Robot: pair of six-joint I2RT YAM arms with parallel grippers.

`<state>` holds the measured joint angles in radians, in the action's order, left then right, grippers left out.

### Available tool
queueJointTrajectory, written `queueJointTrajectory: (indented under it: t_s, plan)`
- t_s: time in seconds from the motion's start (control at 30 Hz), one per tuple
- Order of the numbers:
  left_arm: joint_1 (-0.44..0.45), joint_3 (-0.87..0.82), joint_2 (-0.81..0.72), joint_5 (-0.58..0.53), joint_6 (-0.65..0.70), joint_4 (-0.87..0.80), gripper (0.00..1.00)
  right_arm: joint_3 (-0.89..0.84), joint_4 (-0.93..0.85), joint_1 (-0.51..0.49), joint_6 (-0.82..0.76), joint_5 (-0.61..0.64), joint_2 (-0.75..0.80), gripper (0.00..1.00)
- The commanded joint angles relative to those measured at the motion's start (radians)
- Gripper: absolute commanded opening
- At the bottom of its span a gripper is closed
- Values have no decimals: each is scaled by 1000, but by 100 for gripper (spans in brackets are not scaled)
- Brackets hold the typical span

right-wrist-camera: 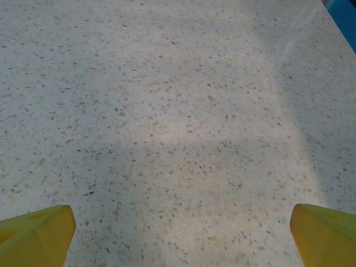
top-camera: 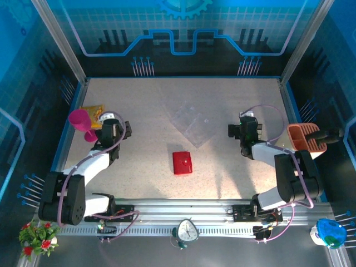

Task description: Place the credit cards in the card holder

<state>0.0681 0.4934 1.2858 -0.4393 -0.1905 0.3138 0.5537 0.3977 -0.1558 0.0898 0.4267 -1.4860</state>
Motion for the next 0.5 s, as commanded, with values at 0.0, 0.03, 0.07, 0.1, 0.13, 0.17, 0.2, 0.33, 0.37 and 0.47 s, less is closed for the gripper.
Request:
queueJointTrajectory:
  t_s: [0.0,0.03,0.07,0.1,0.13,0.17,0.2,0.33,0.37,0.47]
  plan:
    - [-13,-65,78,79,58,287,99,-43,300,17,-93,-65,-42,100]
    - [-13,-58,95,89,71,300,99,-50,274,27,-84,-114,-21,100]
    - [-16,-33,107,107,81,260,99,-80,328,45,-86,-164,-19,100]
    - [-17,-25,128,119,108,284,99,-108,369,59,-73,-192,-14,100]
    - [-17,-10,138,139,122,273,99,-133,410,72,-65,-223,-14,100]
    - [-20,-5,151,155,138,290,99,-177,524,79,-64,-225,-48,100]
    - [-23,2,157,175,149,289,99,-219,644,79,-65,-214,-72,100]
    - [-30,-123,240,243,185,603,99,-191,557,84,-68,-247,-55,100]
    - [-29,-160,295,246,202,752,99,-167,507,86,-69,-266,-51,100]
    - [-40,-108,262,265,180,593,99,-165,511,86,-73,-273,-55,100]
